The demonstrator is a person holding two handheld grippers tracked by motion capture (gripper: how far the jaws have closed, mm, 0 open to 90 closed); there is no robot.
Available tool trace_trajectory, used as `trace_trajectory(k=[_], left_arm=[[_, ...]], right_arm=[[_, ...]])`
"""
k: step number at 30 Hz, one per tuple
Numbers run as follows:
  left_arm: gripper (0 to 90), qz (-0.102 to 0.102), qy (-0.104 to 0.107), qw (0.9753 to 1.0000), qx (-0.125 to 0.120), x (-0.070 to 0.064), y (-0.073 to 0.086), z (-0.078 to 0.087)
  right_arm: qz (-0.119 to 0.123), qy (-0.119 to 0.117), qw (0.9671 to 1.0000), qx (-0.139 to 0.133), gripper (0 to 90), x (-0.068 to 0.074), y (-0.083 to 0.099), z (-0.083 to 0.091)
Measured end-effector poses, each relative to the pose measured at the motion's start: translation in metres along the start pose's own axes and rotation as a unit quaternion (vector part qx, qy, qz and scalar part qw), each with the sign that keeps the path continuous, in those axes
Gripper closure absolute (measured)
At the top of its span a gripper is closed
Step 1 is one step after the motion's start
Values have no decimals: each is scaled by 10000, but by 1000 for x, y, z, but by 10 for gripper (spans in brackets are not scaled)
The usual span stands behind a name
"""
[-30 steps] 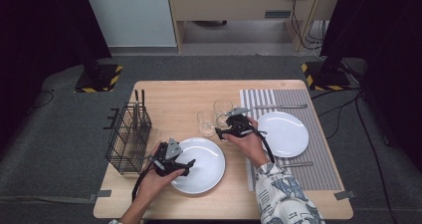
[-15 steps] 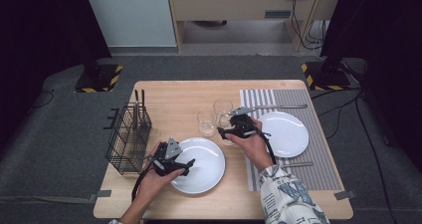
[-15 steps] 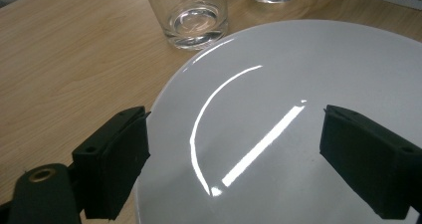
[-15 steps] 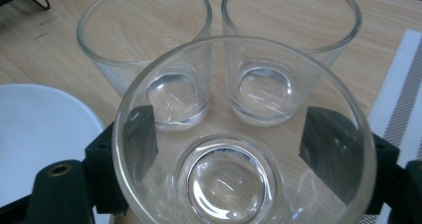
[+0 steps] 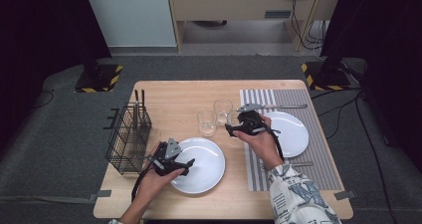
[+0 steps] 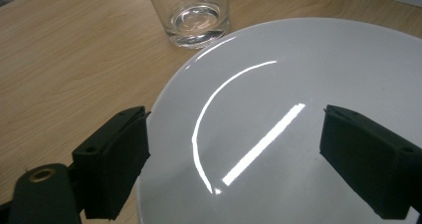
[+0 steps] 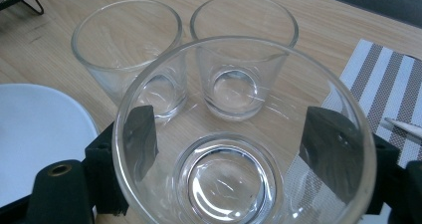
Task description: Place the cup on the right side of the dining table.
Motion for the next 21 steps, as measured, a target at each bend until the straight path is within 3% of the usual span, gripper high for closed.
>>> trace_trajectory(k=[21], left_arm=[[114, -15, -9, 10000, -14, 0, -1, 0]], right_arm=[[-101, 220, 9997, -44, 196, -19, -4, 13]])
Point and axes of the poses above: each handheld gripper's, and its own axes: z roughly backward along the jaws, y roughly out of its underside, x roughly to its left, the point moved 5 cm from there along -z, roughly forward along the jaws, and after that the axes turned 15 degrees about -y, right-handed, at the moved point
